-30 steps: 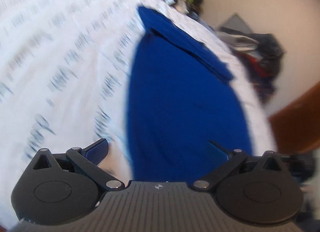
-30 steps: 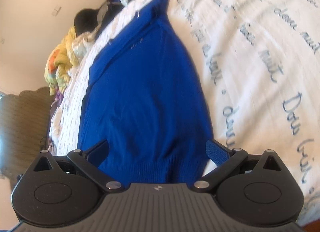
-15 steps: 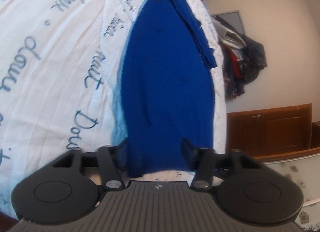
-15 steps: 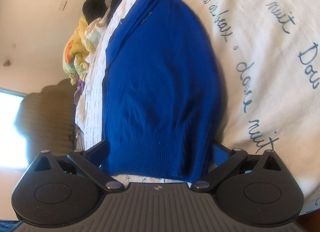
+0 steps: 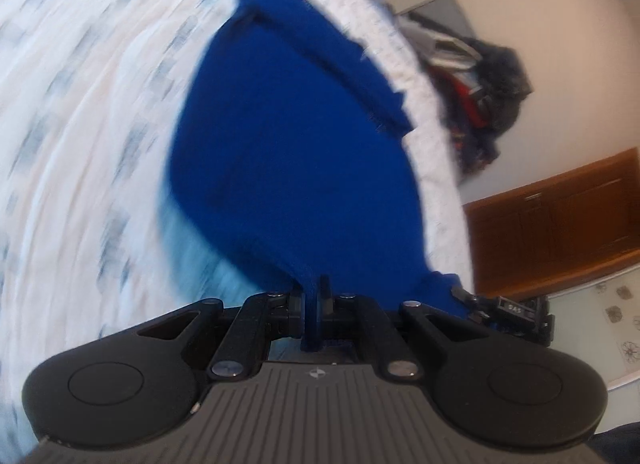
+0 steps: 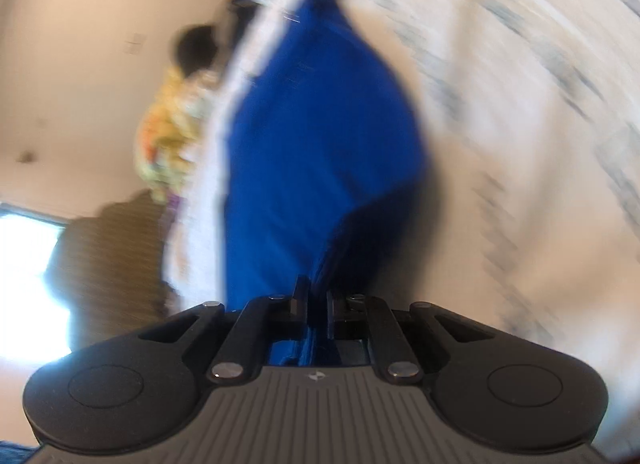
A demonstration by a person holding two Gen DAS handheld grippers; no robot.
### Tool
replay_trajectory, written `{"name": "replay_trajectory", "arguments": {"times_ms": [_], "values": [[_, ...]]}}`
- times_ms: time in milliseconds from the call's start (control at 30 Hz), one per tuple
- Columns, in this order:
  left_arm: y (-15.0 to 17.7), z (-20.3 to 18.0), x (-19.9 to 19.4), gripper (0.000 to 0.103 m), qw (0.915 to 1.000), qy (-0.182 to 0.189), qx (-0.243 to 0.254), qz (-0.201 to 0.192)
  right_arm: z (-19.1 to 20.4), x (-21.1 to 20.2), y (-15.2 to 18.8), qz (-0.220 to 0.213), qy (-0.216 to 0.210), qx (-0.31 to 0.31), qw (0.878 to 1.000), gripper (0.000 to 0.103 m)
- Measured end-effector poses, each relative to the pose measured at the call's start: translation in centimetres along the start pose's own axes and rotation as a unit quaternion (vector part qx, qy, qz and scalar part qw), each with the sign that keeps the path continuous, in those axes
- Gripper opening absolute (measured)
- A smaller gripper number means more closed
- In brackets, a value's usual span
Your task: Fold small clothes
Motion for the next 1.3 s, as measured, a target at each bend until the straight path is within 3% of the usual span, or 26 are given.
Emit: {"name": "replay_trajectory", "arguments": {"times_ms": [133, 267, 433, 500, 533, 567, 600, 633, 667, 733, 800, 933, 967, 1100, 1133, 1167, 1200, 1300], "values": [[-8.9, -3.2, 0.1, 0.004, 0.9959, 0.032, 0.028, -0.080, 3.0, 5.0, -8.9, -0.035, -0.070, -0.045, 0.996, 0.008], [-19.3, -4.8, 2.8, 0.004, 0.9866, 0.045, 0.019, -0.156, 2.8, 10.0, -19.9, -0.084, -0.098, -0.041, 0.991, 0.008], [-29.9, -4.3, 9.6, 0.004, 0.9779, -0.024, 0.016, -0.207, -0.9, 16.7, -30.4, -0.136, -0.052, -0.001, 0.989, 0.011], [-32.6, -2.8, 12.3, 0.010, 0.9768, -0.071, -0.008, -0.202, -4.2, 19.1, -32.8, -0.138, 0.007, 0.040, 0.990, 0.049], [-33.3, -2.0, 12.9, 0.021, 0.9743, -0.087, -0.020, -0.207, -5.7, 19.6, -33.3, -0.144, 0.048, 0.066, 0.986, 0.085], [-33.8, -1.4, 12.5, 0.043, 0.9715, -0.093, -0.023, -0.217, -5.8, 19.6, -33.2, -0.154, 0.047, 0.066, 0.985, 0.087], [-33.8, -1.0, 11.8, 0.058, 0.9696, -0.096, -0.023, -0.224, -5.2, 19.4, -33.1, -0.153, 0.033, 0.049, 0.987, 0.087], [-33.6, -0.9, 11.0, 0.091, 0.9682, -0.101, -0.027, -0.227, -4.3, 18.8, -32.5, -0.154, 0.020, 0.026, 0.988, 0.087], [-32.8, -0.7, 9.6, 0.102, 0.9637, -0.098, -0.026, -0.247, -3.3, 17.9, -31.6, -0.155, 0.018, -0.002, 0.988, 0.087], [-30.5, -0.6, 7.2, 0.101, 0.9560, -0.100, 0.001, -0.276, -1.7, 16.1, -29.6, -0.140, 0.053, -0.068, 0.986, 0.086], [-27.7, 0.3, 5.9, 0.096, 0.9559, -0.130, 0.003, -0.263, -1.1, 14.1, -26.9, -0.127, 0.124, -0.129, 0.976, 0.086], [-21.3, 3.6, 6.3, 0.082, 0.9708, -0.160, -0.023, -0.178, -3.3, 12.3, -21.8, -0.050, 0.228, -0.155, 0.960, 0.087], [-20.1, 4.1, 6.8, 0.079, 0.9747, -0.159, -0.030, -0.154, -3.0, 12.2, -20.9, -0.054, 0.217, -0.174, 0.959, 0.087], [-17.7, 2.7, 7.4, 0.079, 0.9755, -0.156, 0.006, -0.155, -2.7, 13.8, -19.5, -0.019, 0.180, -0.163, 0.970, 0.084], [-17.6, 2.3, 7.9, 0.057, 0.9778, -0.152, 0.010, -0.143, -2.7, 14.5, -19.3, -0.007, 0.166, -0.156, 0.974, 0.066], [-17.6, 2.1, 8.8, 0.006, 0.9831, -0.142, 0.007, -0.116, -2.8, 15.4, -19.0, 0.011, 0.168, -0.148, 0.975, 0.023], [-17.7, 2.4, 9.6, 0.009, 0.9847, -0.145, -0.003, -0.097, -3.1, 16.0, -19.0, 0.021, 0.173, -0.145, 0.974, 0.011], [-18.6, 2.4, 9.6, 0.007, 0.9836, -0.152, -0.011, -0.096, -2.4, 16.0, -19.2, 0.024, 0.167, -0.147, 0.975, 0.009]]}}
Point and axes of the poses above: each gripper's, at about its wrist camera, not at the fingertips, and x roughly the way its jaws point, z to its left, y to its underside, the point moved 6 cm from there along x, roughly the way its jaws point, and after that the axes turned 11 degrees about -y, right-handed, at the moved point
